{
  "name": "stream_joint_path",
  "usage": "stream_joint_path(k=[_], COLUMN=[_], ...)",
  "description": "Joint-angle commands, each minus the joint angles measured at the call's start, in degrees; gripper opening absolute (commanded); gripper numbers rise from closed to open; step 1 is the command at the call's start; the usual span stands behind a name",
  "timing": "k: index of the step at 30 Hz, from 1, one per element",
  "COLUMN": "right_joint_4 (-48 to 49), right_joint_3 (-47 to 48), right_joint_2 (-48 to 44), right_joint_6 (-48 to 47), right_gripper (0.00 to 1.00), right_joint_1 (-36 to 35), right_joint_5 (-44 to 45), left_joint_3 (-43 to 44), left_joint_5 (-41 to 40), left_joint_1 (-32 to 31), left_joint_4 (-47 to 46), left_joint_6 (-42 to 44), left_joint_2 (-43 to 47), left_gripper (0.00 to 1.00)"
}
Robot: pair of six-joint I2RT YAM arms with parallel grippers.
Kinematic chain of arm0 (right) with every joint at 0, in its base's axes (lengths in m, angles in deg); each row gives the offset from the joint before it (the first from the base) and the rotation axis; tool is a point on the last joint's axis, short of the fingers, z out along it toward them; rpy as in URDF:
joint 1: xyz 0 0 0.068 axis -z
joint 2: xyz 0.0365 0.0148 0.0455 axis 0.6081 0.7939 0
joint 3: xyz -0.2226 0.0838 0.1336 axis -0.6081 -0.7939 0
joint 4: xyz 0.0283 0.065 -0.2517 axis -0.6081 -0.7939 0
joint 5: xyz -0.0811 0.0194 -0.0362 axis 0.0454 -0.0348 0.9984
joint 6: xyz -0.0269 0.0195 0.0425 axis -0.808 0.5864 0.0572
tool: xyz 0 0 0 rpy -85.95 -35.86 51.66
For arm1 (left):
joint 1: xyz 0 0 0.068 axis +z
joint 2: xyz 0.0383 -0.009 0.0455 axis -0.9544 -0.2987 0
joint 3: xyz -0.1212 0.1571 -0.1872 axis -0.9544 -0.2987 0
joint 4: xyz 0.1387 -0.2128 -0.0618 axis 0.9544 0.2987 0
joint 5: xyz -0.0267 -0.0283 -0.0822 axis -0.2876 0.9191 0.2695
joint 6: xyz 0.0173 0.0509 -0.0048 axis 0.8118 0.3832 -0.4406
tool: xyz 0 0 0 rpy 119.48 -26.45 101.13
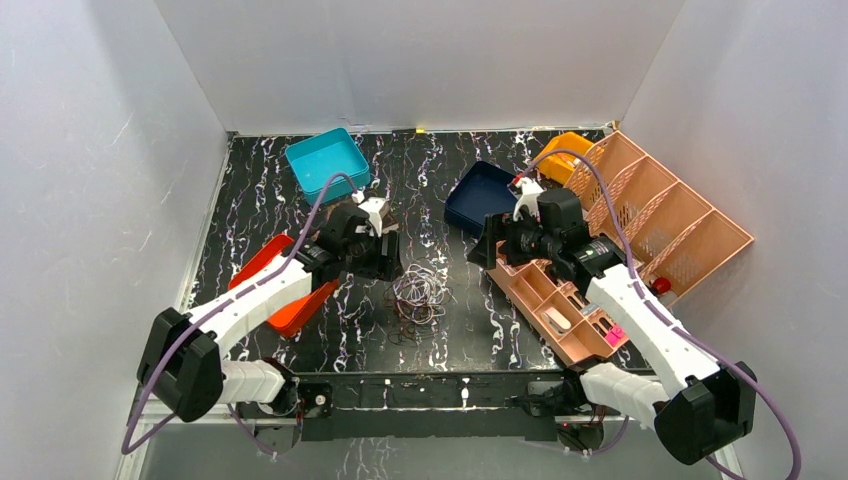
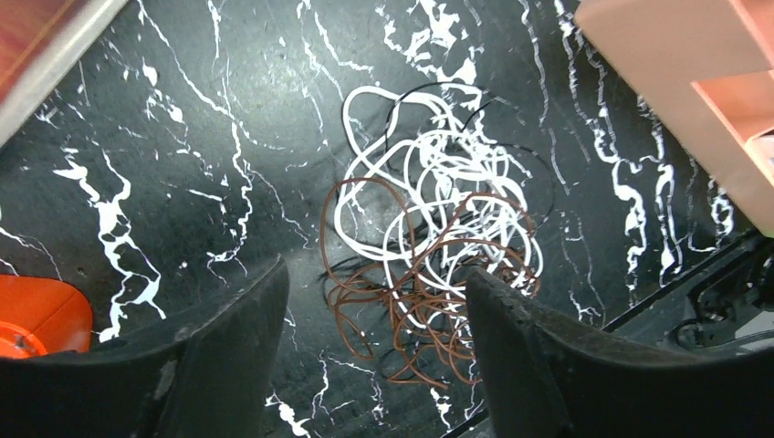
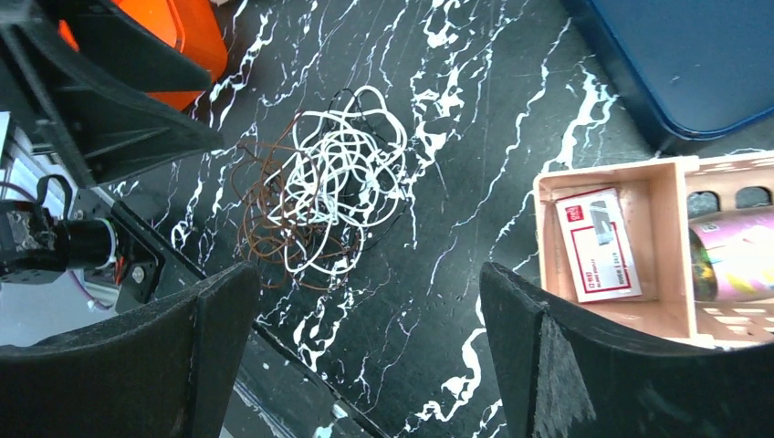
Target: Untangle the cables
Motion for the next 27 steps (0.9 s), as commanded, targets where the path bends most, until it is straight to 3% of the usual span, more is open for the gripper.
stream_joint_path(k=[1,9,14,21,27], right_joint_4=[3.6,3.5,3.7,3.7,3.7], right_joint_3=[1.8,1.3,1.1,0.9,1.0], right_joint_2=[0.6,0.7,1.0,1.0,1.4], right_joint_6=[-0.4,-0.8,-0.7,-0.6,-0.6], right_gripper=[0.97,0.97,0.97,0.97,0.97], right_joint_1=[-1.8,-2.1,-2.1,-2.1,-2.1], right_joint_5=[-0.2,-0.4,-0.7,-0.8,-1.1], left_joint_3=[-2.3,-4.4,-4.9,-5.0,-4.5], left_joint_5=[0.7,0.1,1.4,2.6,1.8], left_joint_1=[-0.7,-0.8,-0.8,-0.8,-0.8], left_joint_4=[-3.0,-7.7,-9.1,-9.7,-9.0], left_joint_6=[-1.4,-2.4,-2.0,-1.8,-1.5], left_joint_2=[-1.5,-4.3,-6.0,-8.1,-4.2], left_gripper=[0.66,0.48,0.43,0.46,0.48])
